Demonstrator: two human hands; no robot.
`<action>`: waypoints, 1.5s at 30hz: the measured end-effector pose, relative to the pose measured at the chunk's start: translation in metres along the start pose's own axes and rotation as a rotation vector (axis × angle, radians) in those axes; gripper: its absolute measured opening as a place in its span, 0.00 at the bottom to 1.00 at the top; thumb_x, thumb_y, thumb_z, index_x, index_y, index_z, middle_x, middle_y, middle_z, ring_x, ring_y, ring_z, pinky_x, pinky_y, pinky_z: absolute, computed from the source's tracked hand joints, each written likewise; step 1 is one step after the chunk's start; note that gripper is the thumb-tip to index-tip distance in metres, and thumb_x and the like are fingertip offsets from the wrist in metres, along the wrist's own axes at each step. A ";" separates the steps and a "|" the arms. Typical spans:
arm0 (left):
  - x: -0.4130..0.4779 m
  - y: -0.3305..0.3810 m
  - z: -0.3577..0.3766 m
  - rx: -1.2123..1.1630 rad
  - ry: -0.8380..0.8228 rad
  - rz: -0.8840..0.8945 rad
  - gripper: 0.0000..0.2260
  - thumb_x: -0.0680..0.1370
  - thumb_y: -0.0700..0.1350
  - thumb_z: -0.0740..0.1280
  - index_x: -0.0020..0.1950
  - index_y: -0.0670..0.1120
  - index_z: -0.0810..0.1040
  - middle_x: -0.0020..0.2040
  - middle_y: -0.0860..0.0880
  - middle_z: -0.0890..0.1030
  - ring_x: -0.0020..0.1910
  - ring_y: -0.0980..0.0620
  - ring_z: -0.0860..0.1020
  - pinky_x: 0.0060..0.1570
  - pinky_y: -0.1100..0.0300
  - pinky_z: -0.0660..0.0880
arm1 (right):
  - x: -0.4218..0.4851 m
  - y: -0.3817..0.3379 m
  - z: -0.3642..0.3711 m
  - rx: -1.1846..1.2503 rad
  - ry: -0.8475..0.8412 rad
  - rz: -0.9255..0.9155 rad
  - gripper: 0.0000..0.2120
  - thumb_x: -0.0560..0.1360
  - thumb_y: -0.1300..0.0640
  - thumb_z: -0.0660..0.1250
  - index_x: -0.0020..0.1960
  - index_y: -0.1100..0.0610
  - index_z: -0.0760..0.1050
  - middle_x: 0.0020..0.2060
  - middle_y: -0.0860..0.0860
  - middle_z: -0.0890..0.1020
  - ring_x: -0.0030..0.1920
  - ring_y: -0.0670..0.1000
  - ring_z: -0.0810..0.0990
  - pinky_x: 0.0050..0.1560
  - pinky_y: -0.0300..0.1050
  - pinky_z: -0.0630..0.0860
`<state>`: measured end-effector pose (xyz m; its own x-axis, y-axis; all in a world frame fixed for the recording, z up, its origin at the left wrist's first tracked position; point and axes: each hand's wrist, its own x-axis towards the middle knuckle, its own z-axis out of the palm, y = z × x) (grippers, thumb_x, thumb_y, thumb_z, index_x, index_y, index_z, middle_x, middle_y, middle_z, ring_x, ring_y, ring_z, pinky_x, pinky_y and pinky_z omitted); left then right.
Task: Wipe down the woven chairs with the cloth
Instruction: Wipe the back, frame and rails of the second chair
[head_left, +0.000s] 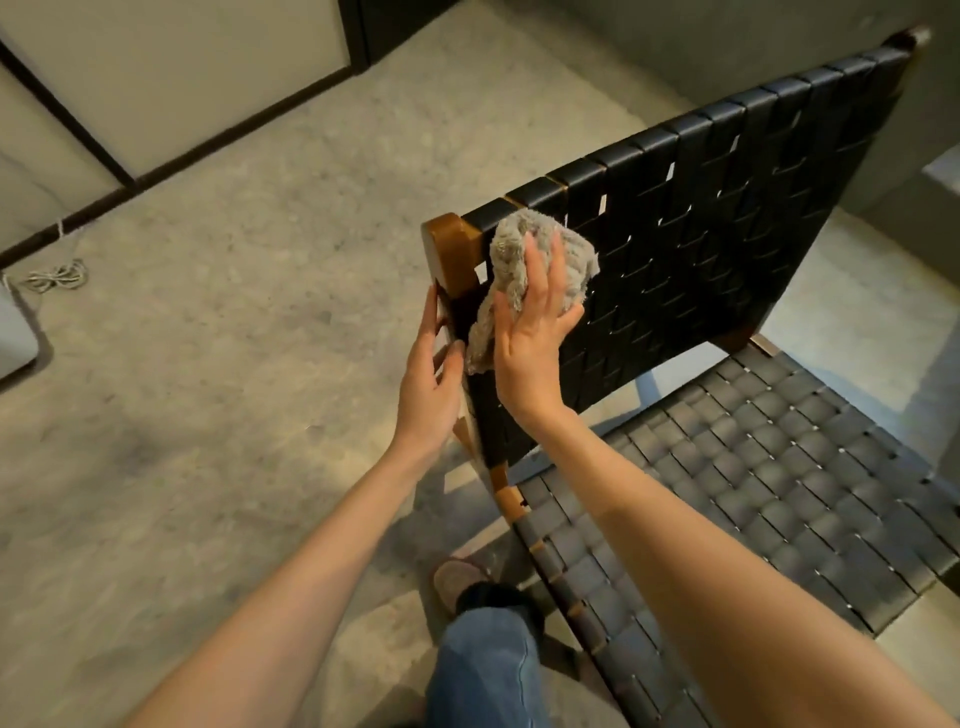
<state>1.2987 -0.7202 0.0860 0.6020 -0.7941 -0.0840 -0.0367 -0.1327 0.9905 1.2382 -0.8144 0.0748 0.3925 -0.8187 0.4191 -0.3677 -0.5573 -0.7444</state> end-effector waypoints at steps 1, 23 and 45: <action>-0.004 -0.012 0.004 0.007 0.004 0.020 0.28 0.81 0.38 0.58 0.70 0.68 0.55 0.62 0.77 0.63 0.61 0.80 0.62 0.55 0.81 0.64 | -0.004 0.009 0.004 -0.005 0.007 -0.024 0.22 0.82 0.47 0.49 0.75 0.44 0.50 0.77 0.53 0.53 0.77 0.52 0.47 0.72 0.44 0.34; 0.029 -0.175 0.070 0.266 0.430 0.860 0.25 0.82 0.43 0.55 0.75 0.38 0.49 0.76 0.39 0.52 0.76 0.56 0.49 0.74 0.63 0.50 | -0.062 0.198 0.050 -0.110 0.442 -0.598 0.13 0.81 0.52 0.57 0.64 0.52 0.69 0.64 0.55 0.69 0.68 0.47 0.66 0.62 0.46 0.60; 0.020 -0.178 0.076 1.365 0.523 1.145 0.20 0.83 0.43 0.58 0.75 0.42 0.62 0.76 0.40 0.57 0.76 0.44 0.51 0.74 0.47 0.42 | -0.125 0.269 0.052 -0.089 0.419 -0.040 0.19 0.76 0.52 0.57 0.67 0.47 0.63 0.67 0.53 0.62 0.65 0.57 0.61 0.64 0.60 0.65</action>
<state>1.2568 -0.7572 -0.1001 -0.0326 -0.6244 0.7804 -0.9300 -0.2670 -0.2525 1.1343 -0.8546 -0.2051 0.0387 -0.7713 0.6353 -0.4375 -0.5847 -0.6832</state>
